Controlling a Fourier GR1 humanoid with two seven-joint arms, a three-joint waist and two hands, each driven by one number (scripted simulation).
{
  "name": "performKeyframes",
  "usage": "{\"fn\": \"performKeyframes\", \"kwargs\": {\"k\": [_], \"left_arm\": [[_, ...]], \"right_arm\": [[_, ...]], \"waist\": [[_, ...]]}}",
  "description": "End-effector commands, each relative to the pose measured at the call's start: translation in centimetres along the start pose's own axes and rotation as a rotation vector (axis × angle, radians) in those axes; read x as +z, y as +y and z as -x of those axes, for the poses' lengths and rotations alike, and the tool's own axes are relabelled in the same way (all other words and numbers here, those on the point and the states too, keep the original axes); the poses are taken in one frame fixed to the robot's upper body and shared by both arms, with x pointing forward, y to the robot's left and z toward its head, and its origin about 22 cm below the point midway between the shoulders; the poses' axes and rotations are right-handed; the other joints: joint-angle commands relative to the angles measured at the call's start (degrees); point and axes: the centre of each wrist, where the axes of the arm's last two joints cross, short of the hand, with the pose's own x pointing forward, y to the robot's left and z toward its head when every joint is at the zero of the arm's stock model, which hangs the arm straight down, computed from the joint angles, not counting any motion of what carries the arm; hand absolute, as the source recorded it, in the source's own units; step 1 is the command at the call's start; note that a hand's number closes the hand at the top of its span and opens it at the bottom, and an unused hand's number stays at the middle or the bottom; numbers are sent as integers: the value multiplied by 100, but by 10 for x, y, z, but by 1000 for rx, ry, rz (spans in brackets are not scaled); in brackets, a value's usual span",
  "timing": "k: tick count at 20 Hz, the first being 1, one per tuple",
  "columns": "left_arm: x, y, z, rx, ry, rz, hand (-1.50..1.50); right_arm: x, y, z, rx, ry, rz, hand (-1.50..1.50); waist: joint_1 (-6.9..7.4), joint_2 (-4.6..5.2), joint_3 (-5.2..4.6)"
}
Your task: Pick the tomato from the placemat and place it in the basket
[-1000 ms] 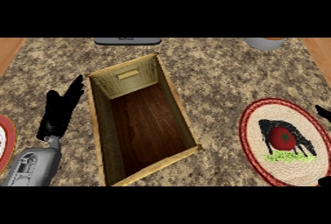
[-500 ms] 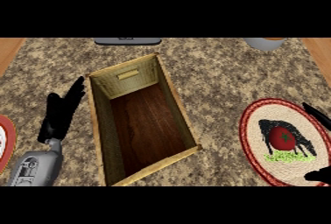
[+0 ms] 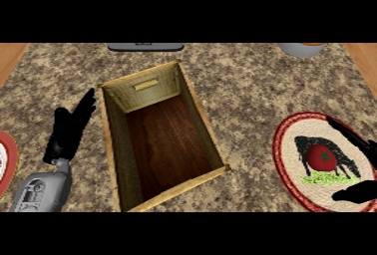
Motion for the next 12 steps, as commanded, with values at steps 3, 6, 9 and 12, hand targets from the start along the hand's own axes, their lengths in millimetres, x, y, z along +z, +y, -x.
{"fn": "performKeyframes", "kwargs": {"k": [3,6,9,12], "left_arm": [[4,-17,-11,5,-12,11,0],[-4,13,-1,8,-23,-3,0],[11,15,8,13,7,3,0],[3,8,-1,9,-8,-8,0]], "right_arm": [[-20,6,-5,-7,1,-22,-150],[-12,16,7,-19,6,-15,-150],[-21,15,0,-33,14,-3,-150],[-32,26,9,44,3,-56,150]], "waist": [[5,-3,1],[0,1,1],[4,-3,0],[19,3,2]]}}
